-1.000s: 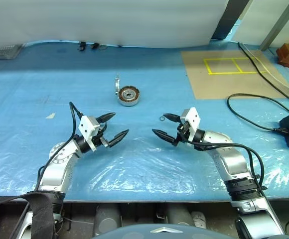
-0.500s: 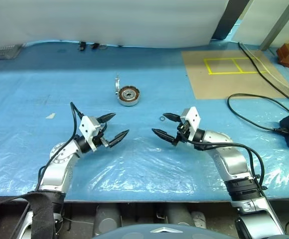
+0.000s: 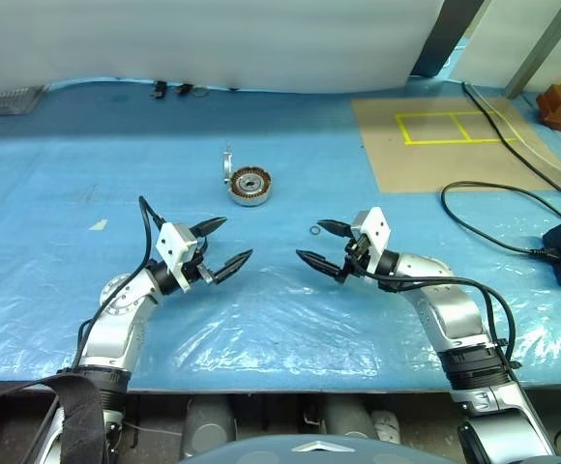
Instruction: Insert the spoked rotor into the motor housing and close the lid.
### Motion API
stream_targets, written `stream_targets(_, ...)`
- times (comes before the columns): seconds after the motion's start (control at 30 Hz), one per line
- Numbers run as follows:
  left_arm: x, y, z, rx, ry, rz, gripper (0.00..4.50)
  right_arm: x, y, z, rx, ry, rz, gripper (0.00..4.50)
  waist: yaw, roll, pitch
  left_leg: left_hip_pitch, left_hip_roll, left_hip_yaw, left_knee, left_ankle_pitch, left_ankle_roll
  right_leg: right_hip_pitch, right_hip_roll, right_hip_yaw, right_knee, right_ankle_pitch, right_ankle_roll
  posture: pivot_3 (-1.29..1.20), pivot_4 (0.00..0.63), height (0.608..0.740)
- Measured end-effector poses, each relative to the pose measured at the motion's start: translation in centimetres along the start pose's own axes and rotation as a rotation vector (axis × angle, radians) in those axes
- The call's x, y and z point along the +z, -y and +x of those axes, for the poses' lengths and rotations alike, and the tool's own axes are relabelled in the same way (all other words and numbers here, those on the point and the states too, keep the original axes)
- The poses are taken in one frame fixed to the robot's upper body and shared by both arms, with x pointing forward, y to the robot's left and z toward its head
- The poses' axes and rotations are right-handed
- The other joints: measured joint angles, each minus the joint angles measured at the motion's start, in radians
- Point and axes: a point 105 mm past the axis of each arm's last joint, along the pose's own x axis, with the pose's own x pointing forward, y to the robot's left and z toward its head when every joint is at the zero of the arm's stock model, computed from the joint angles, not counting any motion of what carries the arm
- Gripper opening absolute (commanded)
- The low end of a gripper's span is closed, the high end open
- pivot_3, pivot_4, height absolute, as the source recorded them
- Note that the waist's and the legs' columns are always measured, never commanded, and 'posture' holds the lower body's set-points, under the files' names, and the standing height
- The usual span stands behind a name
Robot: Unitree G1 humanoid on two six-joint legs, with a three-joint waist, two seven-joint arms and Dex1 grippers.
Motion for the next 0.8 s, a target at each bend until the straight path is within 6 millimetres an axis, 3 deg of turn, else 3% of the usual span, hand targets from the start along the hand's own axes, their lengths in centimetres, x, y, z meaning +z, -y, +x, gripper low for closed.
stream_targets(0.23,-0.3,-0.3,0.0,0.042,-0.019,0.011,4.50,2.2,1.4,2.9,0.008,-0.018,-0.043,4.48,-0.003,0.000,0.000,0.001,0.000,0.000,0.001,0.000,-0.003,0.000,0.000,0.000,0.002,0.001,-0.001,0.00,0.150,0.740)
stream_targets(0.43,-0.2,0.4,0.1,0.097,-0.008,-0.022,4.50,4.4,3.3,7.2,0.022,-0.051,-0.103,4.48,-0.003,0.000,0.000,0.000,0.001,0.000,0.002,0.002,-0.005,-0.002,0.000,0.000,0.004,0.001,-0.002,0.00,0.150,0.740)
stream_targets(0.6,-0.2,0.8,-0.7,0.145,-0.018,-0.022,4.50,4.1,4.6,9.8,0.004,-0.195,-0.213,4.48,-0.004,0.000,0.000,-0.001,0.002,0.001,0.003,0.003,-0.003,-0.003,0.000,0.000,0.004,0.001,-0.002,0.00,0.150,0.740)
stream_targets(0.8,-0.3,1.2,-1.7,0.200,-0.038,-0.030,4.50,4.1,4.2,12.3,0.045,-0.277,-0.303,4.48,-0.004,0.001,0.000,-0.001,0.005,0.002,0.005,0.003,-0.003,-0.005,0.001,0.000,0.008,-0.001,-0.005,0.00,0.150,0.740)
